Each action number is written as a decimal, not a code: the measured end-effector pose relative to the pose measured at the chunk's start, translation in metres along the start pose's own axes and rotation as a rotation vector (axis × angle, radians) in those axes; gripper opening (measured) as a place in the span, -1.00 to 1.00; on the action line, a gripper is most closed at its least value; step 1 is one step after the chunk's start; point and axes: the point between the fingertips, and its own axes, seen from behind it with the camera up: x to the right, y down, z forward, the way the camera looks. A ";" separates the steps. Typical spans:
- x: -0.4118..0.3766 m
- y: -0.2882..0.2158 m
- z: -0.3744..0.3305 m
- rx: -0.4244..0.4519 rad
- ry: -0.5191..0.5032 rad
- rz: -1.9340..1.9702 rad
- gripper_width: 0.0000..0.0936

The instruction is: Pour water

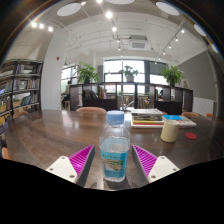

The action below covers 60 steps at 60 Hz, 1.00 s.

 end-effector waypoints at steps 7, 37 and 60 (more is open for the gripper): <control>-0.007 0.001 0.016 0.008 -0.021 -0.026 0.45; 0.000 -0.008 0.030 0.044 -0.042 0.019 -0.34; 0.079 -0.076 0.096 0.090 -0.038 0.518 -0.34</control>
